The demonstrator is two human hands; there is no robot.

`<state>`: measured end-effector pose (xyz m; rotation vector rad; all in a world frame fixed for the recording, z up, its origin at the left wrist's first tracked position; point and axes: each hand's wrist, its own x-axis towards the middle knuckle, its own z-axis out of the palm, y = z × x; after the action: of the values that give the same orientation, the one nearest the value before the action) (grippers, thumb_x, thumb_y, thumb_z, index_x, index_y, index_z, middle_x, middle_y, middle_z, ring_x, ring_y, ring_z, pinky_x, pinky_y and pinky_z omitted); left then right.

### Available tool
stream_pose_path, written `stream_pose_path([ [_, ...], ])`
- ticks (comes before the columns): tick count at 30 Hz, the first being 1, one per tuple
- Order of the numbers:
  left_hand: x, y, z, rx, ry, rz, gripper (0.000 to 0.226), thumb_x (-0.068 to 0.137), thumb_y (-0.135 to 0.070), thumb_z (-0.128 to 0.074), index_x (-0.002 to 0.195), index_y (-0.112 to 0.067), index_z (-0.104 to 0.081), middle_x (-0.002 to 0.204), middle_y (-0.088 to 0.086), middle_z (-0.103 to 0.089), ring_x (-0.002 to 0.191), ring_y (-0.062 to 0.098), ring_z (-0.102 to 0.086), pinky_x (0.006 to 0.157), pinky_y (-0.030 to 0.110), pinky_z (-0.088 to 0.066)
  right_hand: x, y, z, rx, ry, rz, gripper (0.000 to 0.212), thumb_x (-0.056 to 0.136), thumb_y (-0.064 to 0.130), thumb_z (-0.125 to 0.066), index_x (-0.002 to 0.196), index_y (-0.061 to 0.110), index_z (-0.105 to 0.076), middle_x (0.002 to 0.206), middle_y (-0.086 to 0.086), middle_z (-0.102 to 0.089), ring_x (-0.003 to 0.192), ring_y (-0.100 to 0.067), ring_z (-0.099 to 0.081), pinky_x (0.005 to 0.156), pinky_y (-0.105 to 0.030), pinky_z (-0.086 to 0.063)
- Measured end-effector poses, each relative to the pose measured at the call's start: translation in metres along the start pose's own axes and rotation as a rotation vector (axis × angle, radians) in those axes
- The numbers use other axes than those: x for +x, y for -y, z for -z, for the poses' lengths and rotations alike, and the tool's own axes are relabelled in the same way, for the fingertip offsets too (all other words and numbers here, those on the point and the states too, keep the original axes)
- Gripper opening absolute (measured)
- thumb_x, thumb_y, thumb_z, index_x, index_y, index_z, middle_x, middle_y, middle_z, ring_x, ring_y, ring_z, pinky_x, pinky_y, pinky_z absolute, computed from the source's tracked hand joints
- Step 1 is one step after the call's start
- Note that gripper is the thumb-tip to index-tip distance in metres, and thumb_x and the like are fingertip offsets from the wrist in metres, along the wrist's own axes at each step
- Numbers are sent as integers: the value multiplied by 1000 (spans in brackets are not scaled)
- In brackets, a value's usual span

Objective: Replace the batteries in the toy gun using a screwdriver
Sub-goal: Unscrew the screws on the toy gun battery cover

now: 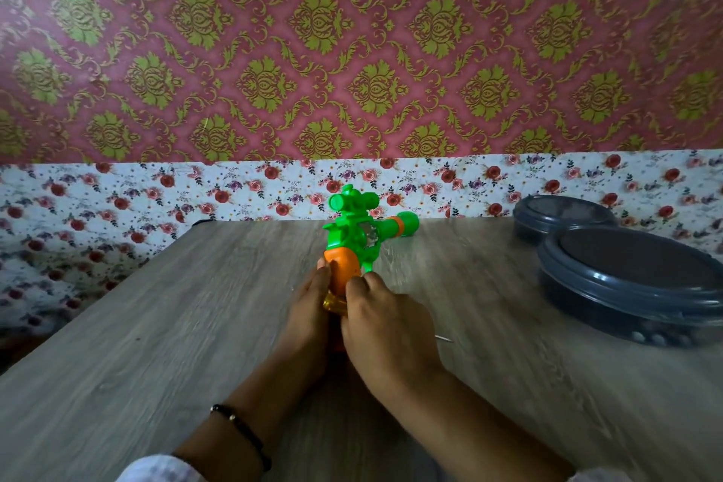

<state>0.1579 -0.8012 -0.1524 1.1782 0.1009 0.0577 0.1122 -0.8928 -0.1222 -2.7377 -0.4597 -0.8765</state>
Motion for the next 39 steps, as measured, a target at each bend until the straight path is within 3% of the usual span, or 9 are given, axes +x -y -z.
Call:
stream_pose_path([
  [3,-1,-2,0,9,-1,-3,40,99,-43,-33,109,-13,-59,109,21,-65,100,34,-62,86,41,-49,1,-5,-2,125,25,-6,17,91,25,-54,104,17,-59,107,-1,-63,86,-22,-66,66,-31,-49],
  [5,1,-2,-1,1,-22,13,39,100,-42,-32,110,-15,-58,102,16,-67,91,28,-65,79,38,-52,1,-16,-5,243,13,-44,24,93,24,-49,114,21,-59,116,2,-61,104,-20,-60,80,-30,-46],
  [8,1,-4,-3,-24,-39,46,33,100,-40,-35,114,-18,-55,92,11,-68,79,22,-65,63,31,-50,2,-28,-7,420,27,-162,12,88,25,-59,79,18,-64,80,0,-65,81,-21,-61,64,-27,-41],
  [10,-2,-5,-3,-29,-15,53,29,100,-38,-34,101,-20,-57,85,8,-67,75,19,-63,61,29,-47,2,-32,-9,495,49,-225,28,86,26,-63,61,18,-54,60,3,-54,65,-20,-56,55,-26,-35],
  [15,-5,-8,-3,-27,20,76,29,100,-38,-35,98,-20,-58,92,11,-69,82,22,-65,64,32,-50,-3,-22,-7,418,5,-129,15,84,32,-63,90,20,-70,89,1,-66,81,-19,-62,68,-31,-50],
  [21,-8,-9,-10,-95,17,135,35,100,-39,-35,105,-14,-59,94,14,-69,86,25,-65,70,34,-50,-4,-14,-3,316,-12,-138,19,86,33,-56,99,21,-63,101,5,-61,91,-18,-60,65,-24,-37],
  [25,-11,-9,-13,-147,3,170,38,99,-43,-34,97,-14,-59,89,13,-66,83,24,-62,76,33,-48,-4,-14,0,236,20,-66,23,90,34,-51,108,22,-60,119,6,-58,99,-17,-60,73,-25,-42],
  [33,-16,-12,-17,-186,-15,158,39,99,-44,-34,91,-14,-57,87,14,-63,80,24,-59,76,33,-46,-4,-13,-1,200,-23,1,17,91,29,-52,95,17,-64,105,0,-63,83,-23,-64,65,-29,-42],
  [39,-15,-9,-17,-182,20,110,39,99,-41,-34,88,-13,-59,73,10,-69,78,23,-62,72,32,-48,-3,-16,1,238,-40,-23,18,91,29,-52,93,17,-64,106,1,-63,91,-21,-62,69,-29,-42],
])
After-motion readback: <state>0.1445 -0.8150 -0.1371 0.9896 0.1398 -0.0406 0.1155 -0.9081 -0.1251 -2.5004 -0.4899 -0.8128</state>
